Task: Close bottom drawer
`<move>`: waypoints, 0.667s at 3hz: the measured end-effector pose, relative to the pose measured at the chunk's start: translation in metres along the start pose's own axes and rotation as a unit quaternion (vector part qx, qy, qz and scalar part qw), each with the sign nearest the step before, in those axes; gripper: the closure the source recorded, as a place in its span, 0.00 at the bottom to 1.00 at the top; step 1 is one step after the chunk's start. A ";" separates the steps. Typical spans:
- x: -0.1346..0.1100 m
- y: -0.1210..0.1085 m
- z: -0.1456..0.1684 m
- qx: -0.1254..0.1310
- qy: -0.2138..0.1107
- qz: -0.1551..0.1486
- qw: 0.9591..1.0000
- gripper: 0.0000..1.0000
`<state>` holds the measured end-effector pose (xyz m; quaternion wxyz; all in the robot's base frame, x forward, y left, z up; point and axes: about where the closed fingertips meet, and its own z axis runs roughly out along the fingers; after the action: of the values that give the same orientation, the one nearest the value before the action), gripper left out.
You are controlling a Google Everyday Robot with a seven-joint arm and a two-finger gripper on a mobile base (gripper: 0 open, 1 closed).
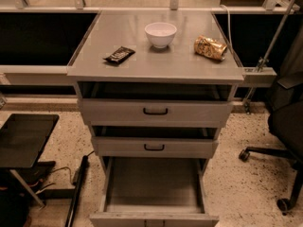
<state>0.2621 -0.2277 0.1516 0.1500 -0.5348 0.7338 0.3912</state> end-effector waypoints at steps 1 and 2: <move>-0.008 -0.048 0.021 0.011 -0.060 -0.059 0.996 0.00; -0.019 -0.108 -0.021 0.109 -0.068 -0.094 0.987 0.00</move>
Offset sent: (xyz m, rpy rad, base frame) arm 0.2053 -0.0714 0.0025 -0.0252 -0.5542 -0.1963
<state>0.3711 -0.2434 0.1326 0.2926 -0.5539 0.7068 0.3287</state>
